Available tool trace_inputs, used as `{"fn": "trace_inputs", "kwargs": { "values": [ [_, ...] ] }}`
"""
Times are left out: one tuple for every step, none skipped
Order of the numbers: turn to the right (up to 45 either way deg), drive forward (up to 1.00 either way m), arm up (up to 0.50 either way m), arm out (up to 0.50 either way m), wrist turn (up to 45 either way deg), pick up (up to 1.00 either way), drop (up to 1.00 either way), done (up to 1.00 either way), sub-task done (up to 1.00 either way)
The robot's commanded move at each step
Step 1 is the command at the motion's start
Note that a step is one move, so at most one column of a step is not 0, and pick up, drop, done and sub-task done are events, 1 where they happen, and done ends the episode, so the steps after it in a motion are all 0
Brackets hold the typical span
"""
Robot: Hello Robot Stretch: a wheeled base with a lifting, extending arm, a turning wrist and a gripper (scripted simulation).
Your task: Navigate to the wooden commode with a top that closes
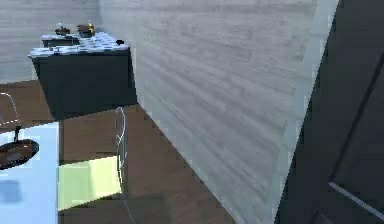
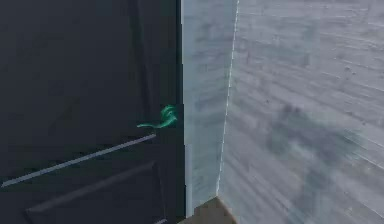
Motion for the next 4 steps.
{"fn": "trace_inputs", "kwargs": {
  "values": [
    [-45.0,0.0,0.0,0.0,0.0,0.0,0.0,0.0,0.0],
    [-45.0,0.0,0.0,0.0,0.0,0.0,0.0,0.0,0.0],
    [-24.0,0.0,0.0,0.0,0.0,0.0,0.0,0.0,0.0],
    [0.0,1.0,0.0,0.0,0.0,0.0,0.0,0.0,0.0]
  ]
}}
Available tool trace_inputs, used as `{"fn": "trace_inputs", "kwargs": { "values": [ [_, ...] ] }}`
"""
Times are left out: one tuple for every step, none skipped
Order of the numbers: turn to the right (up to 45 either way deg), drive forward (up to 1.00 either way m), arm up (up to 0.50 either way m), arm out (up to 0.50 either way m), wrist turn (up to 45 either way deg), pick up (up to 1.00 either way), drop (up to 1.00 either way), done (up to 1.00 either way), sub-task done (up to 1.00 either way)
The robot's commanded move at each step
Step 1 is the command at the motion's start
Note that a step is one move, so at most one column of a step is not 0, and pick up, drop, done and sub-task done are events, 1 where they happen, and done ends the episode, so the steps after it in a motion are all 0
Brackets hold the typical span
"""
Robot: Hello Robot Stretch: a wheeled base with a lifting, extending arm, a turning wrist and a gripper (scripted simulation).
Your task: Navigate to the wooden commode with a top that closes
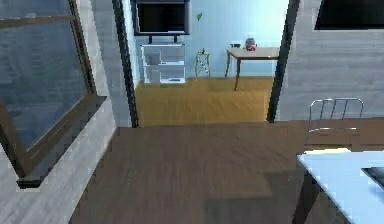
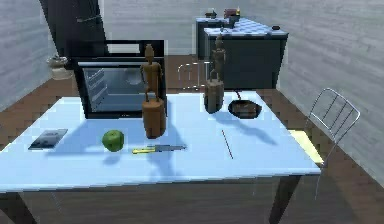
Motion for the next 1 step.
{"fn": "trace_inputs", "kwargs": {
  "values": [
    [0.0,1.0,0.0,0.0,0.0,0.0,0.0,0.0,0.0]
  ]
}}
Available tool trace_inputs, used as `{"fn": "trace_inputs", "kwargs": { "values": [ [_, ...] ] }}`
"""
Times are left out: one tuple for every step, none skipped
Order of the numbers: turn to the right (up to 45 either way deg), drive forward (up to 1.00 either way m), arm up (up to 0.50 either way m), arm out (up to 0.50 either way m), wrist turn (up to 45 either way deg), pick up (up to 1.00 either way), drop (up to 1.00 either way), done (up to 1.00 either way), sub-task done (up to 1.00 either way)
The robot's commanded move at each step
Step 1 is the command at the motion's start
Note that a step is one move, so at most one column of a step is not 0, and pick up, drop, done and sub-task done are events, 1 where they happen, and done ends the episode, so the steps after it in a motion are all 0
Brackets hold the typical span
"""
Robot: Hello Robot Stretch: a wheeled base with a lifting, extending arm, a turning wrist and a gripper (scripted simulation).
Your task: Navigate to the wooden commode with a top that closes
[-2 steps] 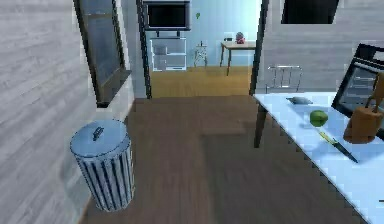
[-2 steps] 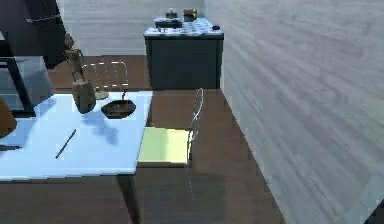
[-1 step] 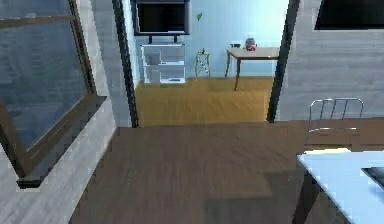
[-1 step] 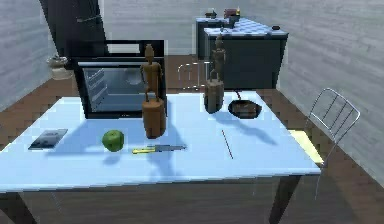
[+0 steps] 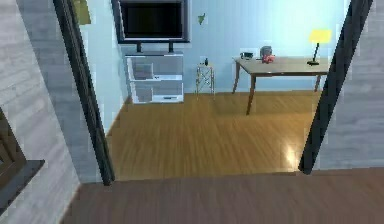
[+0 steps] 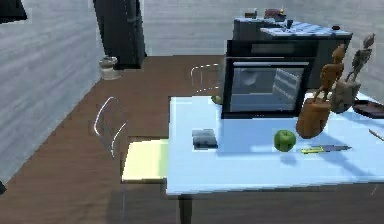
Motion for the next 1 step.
{"fn": "trace_inputs", "kwargs": {
  "values": [
    [0.0,0.1,0.0,0.0,0.0,0.0,0.0,0.0,0.0]
  ]
}}
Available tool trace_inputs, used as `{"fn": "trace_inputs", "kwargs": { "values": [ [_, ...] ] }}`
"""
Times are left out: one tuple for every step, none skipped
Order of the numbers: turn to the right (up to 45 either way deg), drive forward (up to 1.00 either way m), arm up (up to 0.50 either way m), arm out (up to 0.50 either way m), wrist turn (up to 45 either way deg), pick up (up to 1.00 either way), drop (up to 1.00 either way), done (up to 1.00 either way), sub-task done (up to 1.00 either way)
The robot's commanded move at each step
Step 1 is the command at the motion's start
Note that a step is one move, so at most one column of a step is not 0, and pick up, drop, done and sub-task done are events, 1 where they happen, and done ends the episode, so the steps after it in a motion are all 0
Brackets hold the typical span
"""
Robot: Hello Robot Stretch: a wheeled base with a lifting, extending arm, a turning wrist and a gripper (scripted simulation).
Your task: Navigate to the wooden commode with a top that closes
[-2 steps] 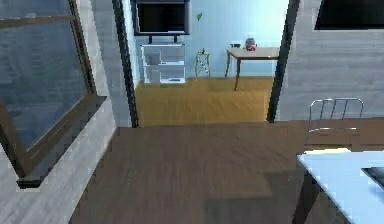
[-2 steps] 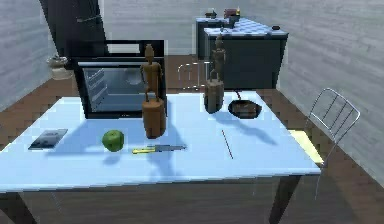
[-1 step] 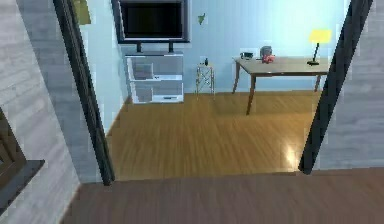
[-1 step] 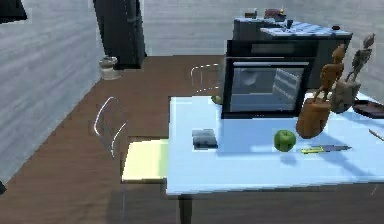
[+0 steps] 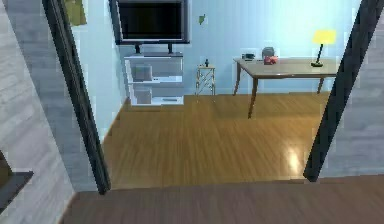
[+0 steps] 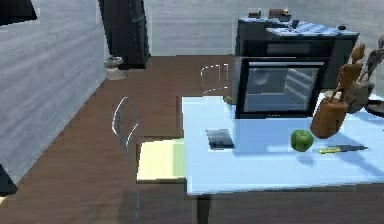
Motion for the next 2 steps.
{"fn": "trace_inputs", "kwargs": {
  "values": [
    [18.0,0.0,0.0,0.0,0.0,0.0,0.0,0.0,0.0],
    [0.0,1.0,0.0,0.0,0.0,0.0,0.0,0.0,0.0]
  ]
}}
